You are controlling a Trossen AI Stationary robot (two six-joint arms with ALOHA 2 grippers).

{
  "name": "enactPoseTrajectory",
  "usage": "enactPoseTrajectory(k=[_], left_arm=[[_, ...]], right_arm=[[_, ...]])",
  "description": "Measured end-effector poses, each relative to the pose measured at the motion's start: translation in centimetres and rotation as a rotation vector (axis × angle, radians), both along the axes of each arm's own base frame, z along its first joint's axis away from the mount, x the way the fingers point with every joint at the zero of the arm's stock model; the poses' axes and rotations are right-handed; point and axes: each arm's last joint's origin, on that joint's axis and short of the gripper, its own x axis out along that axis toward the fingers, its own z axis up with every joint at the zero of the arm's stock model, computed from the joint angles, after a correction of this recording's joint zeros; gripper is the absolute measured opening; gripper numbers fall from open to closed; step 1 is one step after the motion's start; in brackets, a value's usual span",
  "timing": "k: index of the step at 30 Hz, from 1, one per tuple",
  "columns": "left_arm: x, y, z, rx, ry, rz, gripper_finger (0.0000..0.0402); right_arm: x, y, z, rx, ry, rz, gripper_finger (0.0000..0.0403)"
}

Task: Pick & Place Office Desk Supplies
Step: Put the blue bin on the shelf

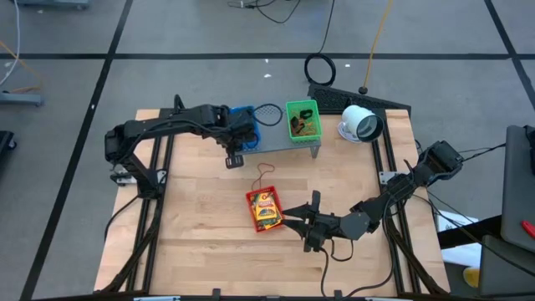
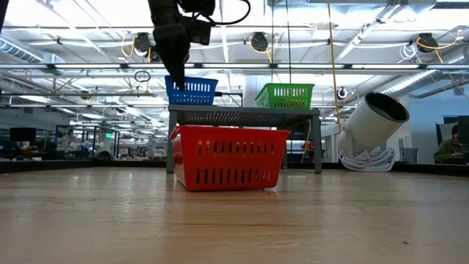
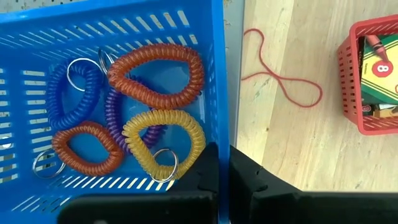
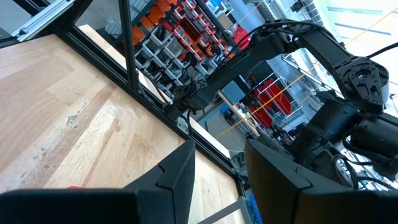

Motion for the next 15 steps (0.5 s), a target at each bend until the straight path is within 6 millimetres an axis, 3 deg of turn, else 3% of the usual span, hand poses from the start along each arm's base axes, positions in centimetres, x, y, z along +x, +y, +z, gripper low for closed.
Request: enactPoseTrajectory(k=[10, 15], left_arm=[[1.8, -0.1, -2.0, -0.019, 0.045, -0.048, 0.0005], [1.6, -0.1, -2.1, -0.010, 0.065, -0.041, 0.0007]], right_arm=[[0.0, 0.0, 0.1, 0.003, -0.006, 0.002, 0.0130], [0.0, 0.0, 0.1, -0.001, -0.005, 0.001, 0.0130]])
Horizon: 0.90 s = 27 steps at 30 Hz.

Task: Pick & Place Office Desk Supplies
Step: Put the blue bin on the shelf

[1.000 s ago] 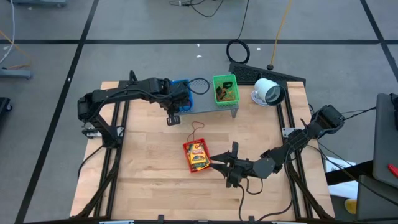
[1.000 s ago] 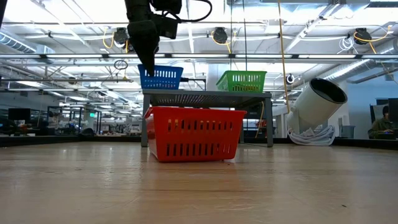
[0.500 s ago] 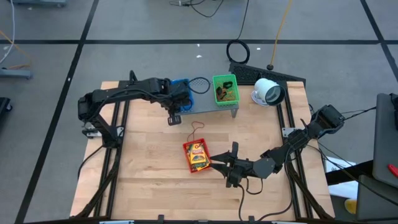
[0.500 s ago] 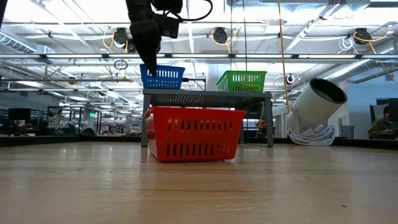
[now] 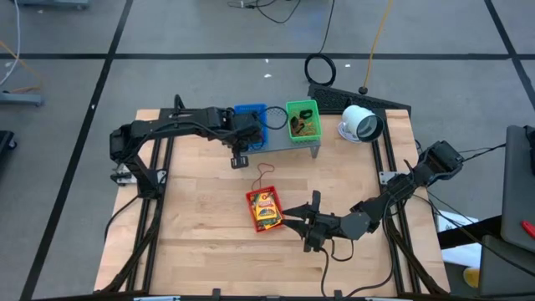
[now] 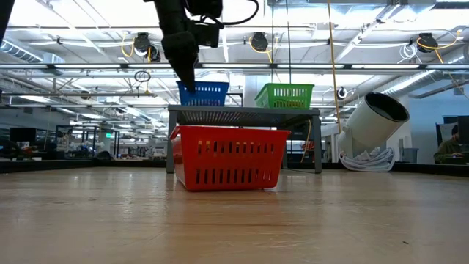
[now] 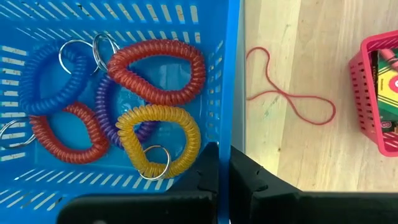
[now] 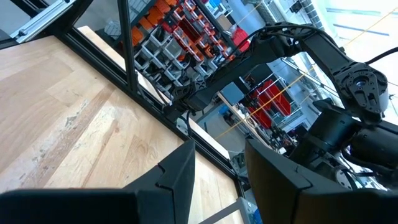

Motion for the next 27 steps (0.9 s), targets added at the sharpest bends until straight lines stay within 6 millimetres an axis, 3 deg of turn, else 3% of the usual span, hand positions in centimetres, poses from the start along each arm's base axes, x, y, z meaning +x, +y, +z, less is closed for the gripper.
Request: enactPoseTrajectory(k=[10, 27], left_arm=[[-1.4, -0.1, 1.1, -0.005, 0.002, 0.065, 0.0005], [-1.4, -0.6, 1.2, -0.020, 0.005, 0.066, 0.0007]], right_arm=[[0.0, 0.0, 0.0, 0.000, 0.000, 0.000, 0.0130], [0.0, 0.0, 0.0, 0.000, 0.000, -0.001, 0.0130]])
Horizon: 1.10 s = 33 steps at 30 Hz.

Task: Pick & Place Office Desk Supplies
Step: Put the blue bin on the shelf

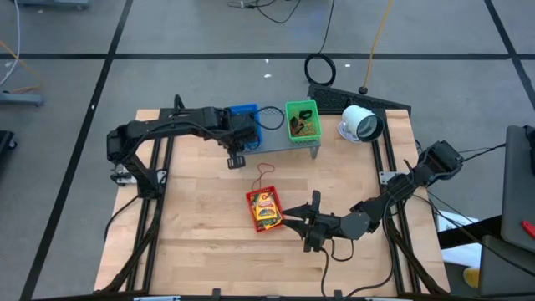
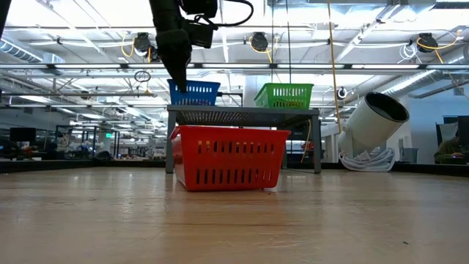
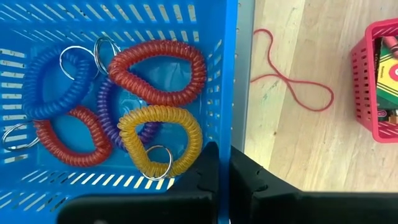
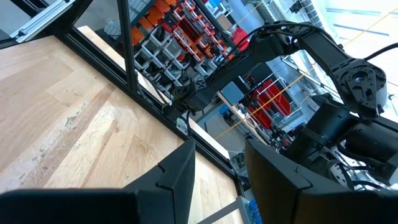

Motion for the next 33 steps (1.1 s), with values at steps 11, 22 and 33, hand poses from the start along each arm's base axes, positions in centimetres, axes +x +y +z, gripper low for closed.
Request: enactPoseTrajectory(k=[11, 22, 33], left_arm=[[0.2, -0.8, 0.0, 0.016, 0.005, -0.009, 0.0032], [0.2, -1.1, 0.1, 0.021, 0.003, -0.032, 0.0037], [-0.5, -1.3, 2.2, 0.026, -0.038, -0.025, 0.0038]], right_arm=[[0.0, 0.0, 0.0, -0.003, 0.001, 0.000, 0.0130], [0.0, 0.0, 0.0, -0.003, 0.000, 0.000, 0.0130], [0.0, 0.0, 0.0, -0.003, 0.001, 0.000, 0.0130]])
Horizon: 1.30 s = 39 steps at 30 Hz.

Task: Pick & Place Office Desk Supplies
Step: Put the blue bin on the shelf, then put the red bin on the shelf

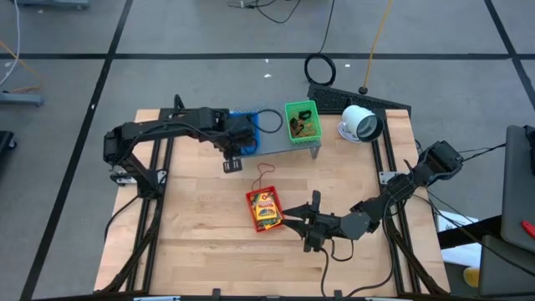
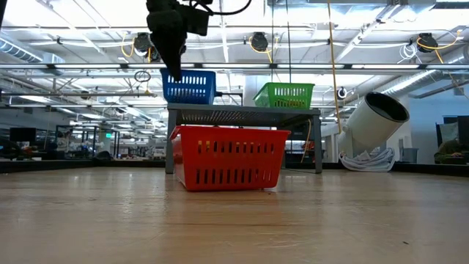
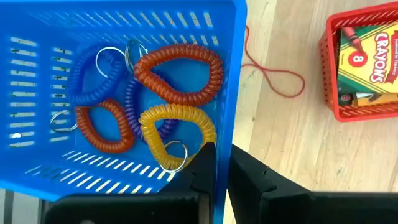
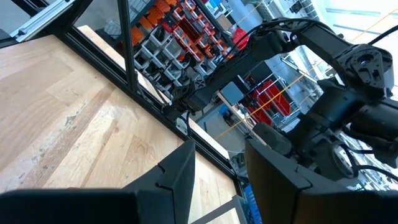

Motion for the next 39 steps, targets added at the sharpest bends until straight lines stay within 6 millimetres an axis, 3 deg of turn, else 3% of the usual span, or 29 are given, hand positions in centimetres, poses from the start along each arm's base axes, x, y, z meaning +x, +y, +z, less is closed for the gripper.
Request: enactPoseTrajectory(k=[12, 28, 39], left_arm=[[0.19, 0.10, 0.49, 0.004, -0.030, 0.004, 0.0045], [0.56, 0.49, 0.67, 0.039, -0.077, 0.049, 0.0223], [0.53, 0.75, 0.73, 0.125, -0.062, 0.062, 0.0262]], right_arm=[[0.00, 0.00, 0.00, 0.000, 0.000, 0.000, 0.0130], [0.00, 0.01, 0.00, 0.000, 0.000, 0.000, 0.0130], [0.00, 0.00, 0.00, -0.015, 0.003, 0.000, 0.0130]])
